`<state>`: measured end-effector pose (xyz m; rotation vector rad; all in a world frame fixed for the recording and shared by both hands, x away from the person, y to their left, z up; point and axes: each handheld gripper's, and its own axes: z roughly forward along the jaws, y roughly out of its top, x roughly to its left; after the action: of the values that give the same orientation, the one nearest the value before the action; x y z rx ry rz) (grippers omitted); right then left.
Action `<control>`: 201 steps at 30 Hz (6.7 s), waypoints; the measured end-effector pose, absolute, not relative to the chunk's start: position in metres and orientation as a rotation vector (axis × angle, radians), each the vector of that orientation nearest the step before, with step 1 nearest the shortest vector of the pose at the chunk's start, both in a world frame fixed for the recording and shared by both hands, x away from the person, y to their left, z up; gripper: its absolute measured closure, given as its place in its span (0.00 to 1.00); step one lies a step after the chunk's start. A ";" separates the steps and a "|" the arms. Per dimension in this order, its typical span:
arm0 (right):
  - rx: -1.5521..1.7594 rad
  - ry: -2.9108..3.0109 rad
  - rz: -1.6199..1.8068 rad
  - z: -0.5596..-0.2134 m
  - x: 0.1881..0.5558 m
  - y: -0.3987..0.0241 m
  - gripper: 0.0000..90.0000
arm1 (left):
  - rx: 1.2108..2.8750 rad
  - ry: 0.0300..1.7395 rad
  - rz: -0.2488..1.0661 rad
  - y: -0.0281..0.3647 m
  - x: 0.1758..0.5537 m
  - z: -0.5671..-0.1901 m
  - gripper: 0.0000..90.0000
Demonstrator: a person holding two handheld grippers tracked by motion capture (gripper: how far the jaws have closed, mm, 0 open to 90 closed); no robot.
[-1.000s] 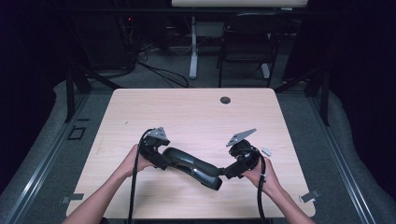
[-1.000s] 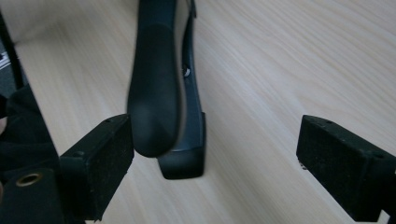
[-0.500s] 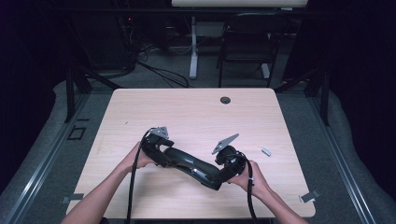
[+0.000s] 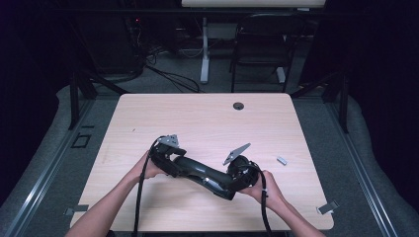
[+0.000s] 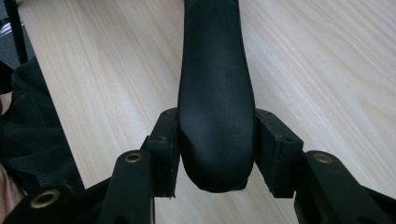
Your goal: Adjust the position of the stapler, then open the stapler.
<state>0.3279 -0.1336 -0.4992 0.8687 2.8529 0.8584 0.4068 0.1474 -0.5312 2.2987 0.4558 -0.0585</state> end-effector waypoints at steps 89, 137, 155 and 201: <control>1.010 2.738 0.900 -0.493 0.351 -0.190 0.16 | 2.362 0.508 0.053 0.117 0.364 -0.516 0.19; 0.872 2.693 0.800 -0.510 0.310 -0.189 0.93 | 2.293 0.426 0.204 0.042 0.294 -0.518 0.72; 0.845 2.626 0.713 -0.542 0.315 -0.166 1.00 | 2.182 0.628 0.362 0.023 0.295 -0.551 1.00; 0.932 2.490 0.829 -0.557 0.313 -0.177 1.00 | 2.003 0.747 0.439 -0.005 0.301 -0.575 0.99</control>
<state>0.3125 -0.1767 -0.5568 0.9321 2.4898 0.8288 0.3011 -0.0051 -0.5750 2.0030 0.7473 0.4389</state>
